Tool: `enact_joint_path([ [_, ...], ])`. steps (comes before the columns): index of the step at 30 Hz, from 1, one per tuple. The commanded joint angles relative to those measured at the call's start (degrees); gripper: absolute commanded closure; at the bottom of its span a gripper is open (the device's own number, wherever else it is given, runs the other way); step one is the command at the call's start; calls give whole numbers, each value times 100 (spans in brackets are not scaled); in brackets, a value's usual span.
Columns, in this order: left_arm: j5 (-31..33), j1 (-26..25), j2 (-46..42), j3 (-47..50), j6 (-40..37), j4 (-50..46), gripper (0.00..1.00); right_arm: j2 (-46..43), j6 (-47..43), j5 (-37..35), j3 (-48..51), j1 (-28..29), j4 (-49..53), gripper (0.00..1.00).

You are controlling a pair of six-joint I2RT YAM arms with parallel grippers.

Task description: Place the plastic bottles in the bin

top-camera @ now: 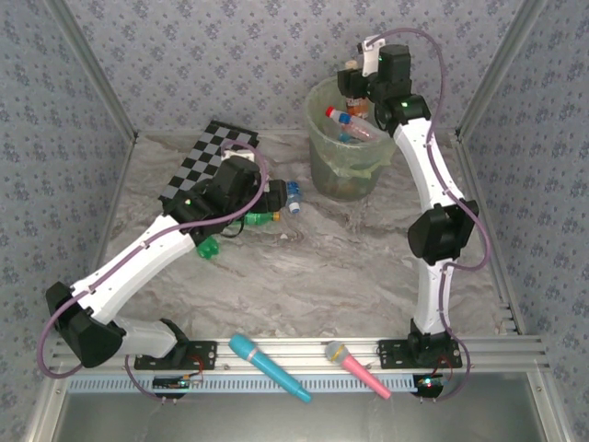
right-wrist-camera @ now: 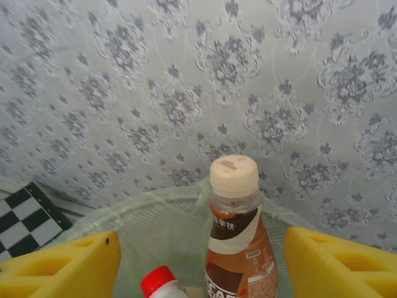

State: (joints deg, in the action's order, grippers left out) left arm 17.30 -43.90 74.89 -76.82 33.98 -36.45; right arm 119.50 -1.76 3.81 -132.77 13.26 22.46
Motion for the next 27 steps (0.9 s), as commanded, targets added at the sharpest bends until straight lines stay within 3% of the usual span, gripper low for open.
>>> enact_joint_path([
  [1,68,17,-297,130,162,-133,0,-185,435,166,-109,-61,1,28],
  [5,106,32,-401,192,110,-214,0,189,921,183,-557,-248,162,23],
  [17,23,198,-358,115,82,-214,0,1206,1808,1475,-1176,-596,-179,19],
  [27,74,251,-302,0,26,-453,0,1372,1742,2222,-1252,-361,-134,20],
])
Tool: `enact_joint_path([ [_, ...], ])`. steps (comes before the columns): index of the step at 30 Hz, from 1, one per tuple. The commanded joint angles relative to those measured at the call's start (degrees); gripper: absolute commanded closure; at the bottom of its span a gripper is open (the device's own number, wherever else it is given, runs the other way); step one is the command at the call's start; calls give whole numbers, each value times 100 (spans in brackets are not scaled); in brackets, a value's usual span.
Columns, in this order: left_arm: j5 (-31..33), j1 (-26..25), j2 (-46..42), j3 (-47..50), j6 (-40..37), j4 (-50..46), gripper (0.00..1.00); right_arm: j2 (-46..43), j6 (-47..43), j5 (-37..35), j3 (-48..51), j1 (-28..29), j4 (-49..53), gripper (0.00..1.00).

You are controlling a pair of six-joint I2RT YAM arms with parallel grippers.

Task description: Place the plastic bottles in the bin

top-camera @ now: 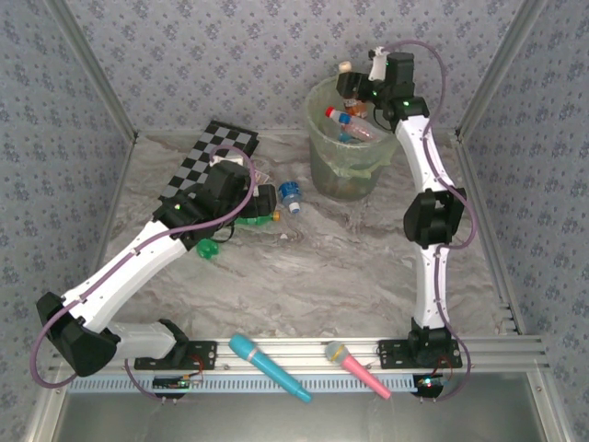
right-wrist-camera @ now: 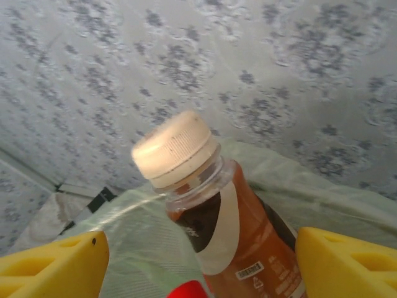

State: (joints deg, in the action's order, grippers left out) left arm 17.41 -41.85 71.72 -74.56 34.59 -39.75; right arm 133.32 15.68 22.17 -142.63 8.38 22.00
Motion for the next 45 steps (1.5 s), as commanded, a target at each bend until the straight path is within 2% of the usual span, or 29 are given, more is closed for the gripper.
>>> enact_joint_path([
  [1,52,51,17,-219,-31,-113,0,-31,-27,429,-262,152,-15,20],
  [7,12,45,17,-96,-31,-42,0,-154,-185,674,-113,371,241,20],
  [19,55,71,-185,212,61,48,0,-559,-351,492,-42,451,547,19],
  [23,59,138,-194,284,170,167,0,-793,-288,463,167,462,375,19],
  [36,-36,203,-211,289,360,117,0,89,271,807,-438,634,12,19],
  [45,15,207,-118,206,374,116,0,-176,156,1039,-50,650,330,20],
])
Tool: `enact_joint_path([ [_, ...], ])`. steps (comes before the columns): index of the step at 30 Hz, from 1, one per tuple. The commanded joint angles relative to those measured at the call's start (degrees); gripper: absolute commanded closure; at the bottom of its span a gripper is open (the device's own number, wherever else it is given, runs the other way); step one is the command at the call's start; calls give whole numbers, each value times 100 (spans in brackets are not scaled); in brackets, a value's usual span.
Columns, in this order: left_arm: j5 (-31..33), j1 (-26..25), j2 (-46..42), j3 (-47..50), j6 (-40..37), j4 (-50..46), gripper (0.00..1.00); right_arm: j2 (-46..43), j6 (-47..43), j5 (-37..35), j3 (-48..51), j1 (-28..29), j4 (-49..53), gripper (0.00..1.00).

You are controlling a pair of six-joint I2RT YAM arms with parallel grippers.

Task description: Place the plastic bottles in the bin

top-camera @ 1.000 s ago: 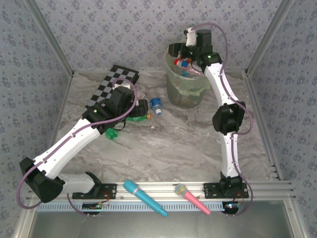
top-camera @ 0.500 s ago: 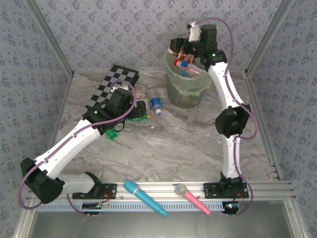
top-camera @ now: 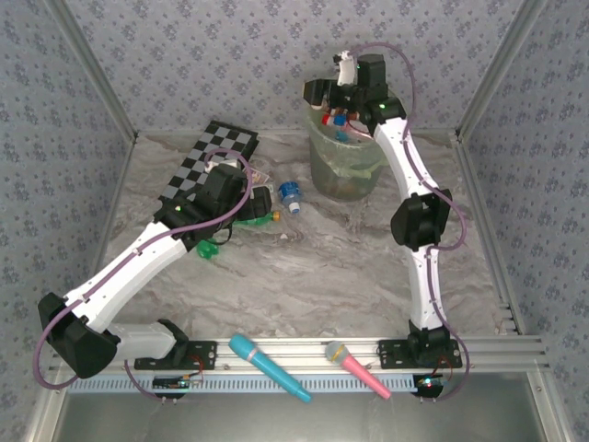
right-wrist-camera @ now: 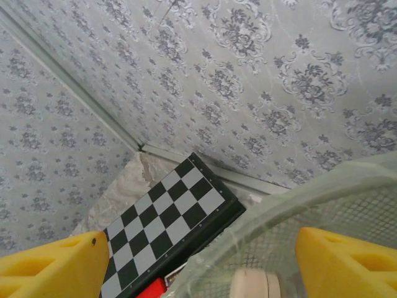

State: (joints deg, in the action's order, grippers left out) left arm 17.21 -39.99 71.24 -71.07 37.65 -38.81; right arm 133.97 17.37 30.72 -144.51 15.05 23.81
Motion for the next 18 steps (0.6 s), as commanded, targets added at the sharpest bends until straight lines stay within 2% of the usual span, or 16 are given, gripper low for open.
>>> enact_joint_path([
  [1,31,20,-46,-153,75,22,0,-333,-46,193,236,-11,168,20],
  [7,142,101,39,-112,237,-137,0,-880,-216,18,679,-6,181,20],
  [13,206,644,-125,299,978,-535,0,-1336,-199,-163,706,-52,289,15],
  [15,127,904,-305,586,1243,-597,0,-1539,-207,-255,845,-46,337,0],
  [18,-20,1356,-581,1087,1652,-714,0,-1907,-225,-384,1212,-40,321,0],
])
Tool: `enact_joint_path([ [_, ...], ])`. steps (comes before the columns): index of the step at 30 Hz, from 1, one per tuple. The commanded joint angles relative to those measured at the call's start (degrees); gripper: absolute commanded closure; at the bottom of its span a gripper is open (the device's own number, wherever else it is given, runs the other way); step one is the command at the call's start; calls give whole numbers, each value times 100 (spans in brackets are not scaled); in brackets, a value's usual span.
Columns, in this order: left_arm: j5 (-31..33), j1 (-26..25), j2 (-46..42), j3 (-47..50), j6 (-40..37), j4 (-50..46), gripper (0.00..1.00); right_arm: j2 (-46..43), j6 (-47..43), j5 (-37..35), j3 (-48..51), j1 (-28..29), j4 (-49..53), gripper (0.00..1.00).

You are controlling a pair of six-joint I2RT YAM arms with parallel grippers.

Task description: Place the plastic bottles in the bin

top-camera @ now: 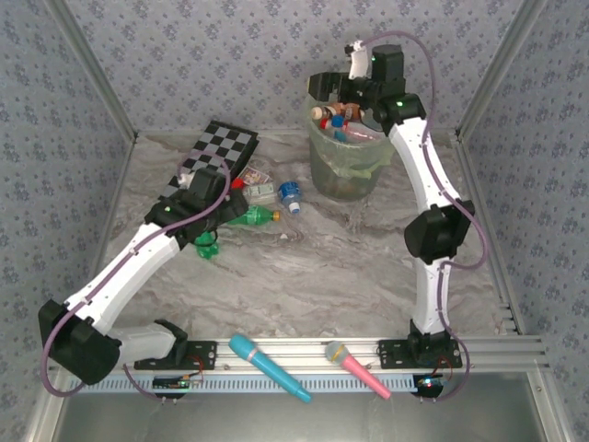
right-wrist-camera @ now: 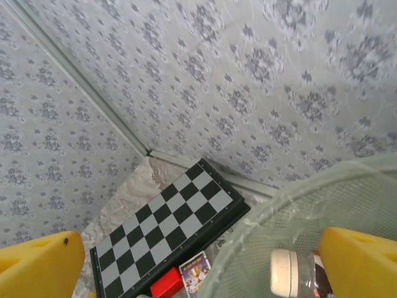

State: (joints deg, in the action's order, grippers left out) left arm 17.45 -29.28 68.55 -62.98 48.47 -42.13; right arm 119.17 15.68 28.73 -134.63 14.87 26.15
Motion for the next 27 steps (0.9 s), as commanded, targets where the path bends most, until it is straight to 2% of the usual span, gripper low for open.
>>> enact_joint_path([
  [1,-88,423,-374,438,658,-427,0,-574,-57,-222,387,-25,45,0],
  [6,-436,975,-349,1038,713,-441,1,-1271,-68,-491,1166,30,-68,0],
  [8,-730,1176,-249,1259,589,-209,2,-1576,-65,-623,1499,50,-122,0],
  [16,-1224,1706,523,1690,66,738,7,-2680,-104,-1155,2913,168,-330,0],
  [21,-1362,1886,954,1756,-135,1242,9,-3145,-105,-1390,3528,247,-300,0],
  [27,-1514,2003,1272,1871,-281,1720,11,-3313,-202,-1570,3694,332,33,0],
])
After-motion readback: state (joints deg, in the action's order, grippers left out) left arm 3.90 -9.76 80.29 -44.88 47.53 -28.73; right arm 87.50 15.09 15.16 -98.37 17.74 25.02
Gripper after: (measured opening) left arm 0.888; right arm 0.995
